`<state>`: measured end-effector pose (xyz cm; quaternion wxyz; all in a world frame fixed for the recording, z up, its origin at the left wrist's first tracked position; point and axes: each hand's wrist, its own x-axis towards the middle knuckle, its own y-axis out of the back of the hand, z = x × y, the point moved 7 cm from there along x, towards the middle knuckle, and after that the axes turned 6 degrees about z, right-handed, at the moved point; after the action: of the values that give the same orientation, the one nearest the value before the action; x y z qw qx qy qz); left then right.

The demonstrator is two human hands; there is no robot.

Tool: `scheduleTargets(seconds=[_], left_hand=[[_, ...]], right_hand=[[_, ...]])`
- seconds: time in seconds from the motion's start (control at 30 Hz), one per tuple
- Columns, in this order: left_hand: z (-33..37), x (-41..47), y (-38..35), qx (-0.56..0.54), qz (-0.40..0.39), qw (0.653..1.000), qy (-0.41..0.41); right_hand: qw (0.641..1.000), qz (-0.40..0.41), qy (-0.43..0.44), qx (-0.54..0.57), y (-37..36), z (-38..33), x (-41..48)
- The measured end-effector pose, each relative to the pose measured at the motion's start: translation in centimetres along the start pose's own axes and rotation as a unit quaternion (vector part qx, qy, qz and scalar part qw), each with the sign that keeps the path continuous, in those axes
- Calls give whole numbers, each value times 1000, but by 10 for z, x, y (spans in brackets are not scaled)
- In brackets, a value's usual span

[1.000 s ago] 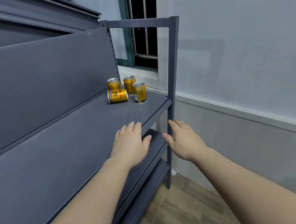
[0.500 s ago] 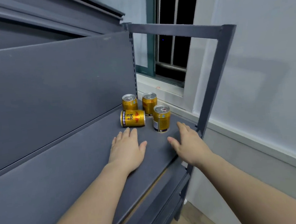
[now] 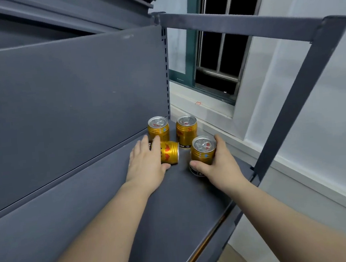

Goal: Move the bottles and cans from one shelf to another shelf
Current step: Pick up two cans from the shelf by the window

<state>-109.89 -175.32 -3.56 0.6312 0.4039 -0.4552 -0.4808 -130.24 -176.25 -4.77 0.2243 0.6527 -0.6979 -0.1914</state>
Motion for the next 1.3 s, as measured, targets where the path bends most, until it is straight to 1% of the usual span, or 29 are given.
scheduleTargets(seconds=[0.1, 0.37, 0.6, 0.7, 0.77, 0.87, 0.93, 1.1, 1.3], left_hand=[[14, 8, -8, 22, -8, 999, -32], [15, 16, -15, 68, 19, 997, -40], [21, 14, -14, 74, 52, 994, -65], [18, 8, -9, 28, 69, 997, -37], [12, 2, -2, -47, 75, 996, 12], [-2, -9, 5, -180, 82, 976, 95], [-10, -17, 6, -224, 88, 963, 122], [-29, -37, 7, -277, 102, 940, 174], [-38, -44, 6, -293, 110, 929, 198]], right_hand=[[1000, -9, 6, 9, -2, 0, 3], [999, -20, 24, 14, -2, -3, 6], [999, -20, 27, 26, -3, -2, 6], [999, -15, 27, 33, -3, -3, 6], [999, -16, 32, 33, -4, -6, 6], [999, -22, 39, 31, -7, -11, 5], [998, -27, 43, 36, -11, -14, 3], [995, -58, 52, 62, -29, -25, -6], [994, -65, 50, 76, -38, -25, -12]])
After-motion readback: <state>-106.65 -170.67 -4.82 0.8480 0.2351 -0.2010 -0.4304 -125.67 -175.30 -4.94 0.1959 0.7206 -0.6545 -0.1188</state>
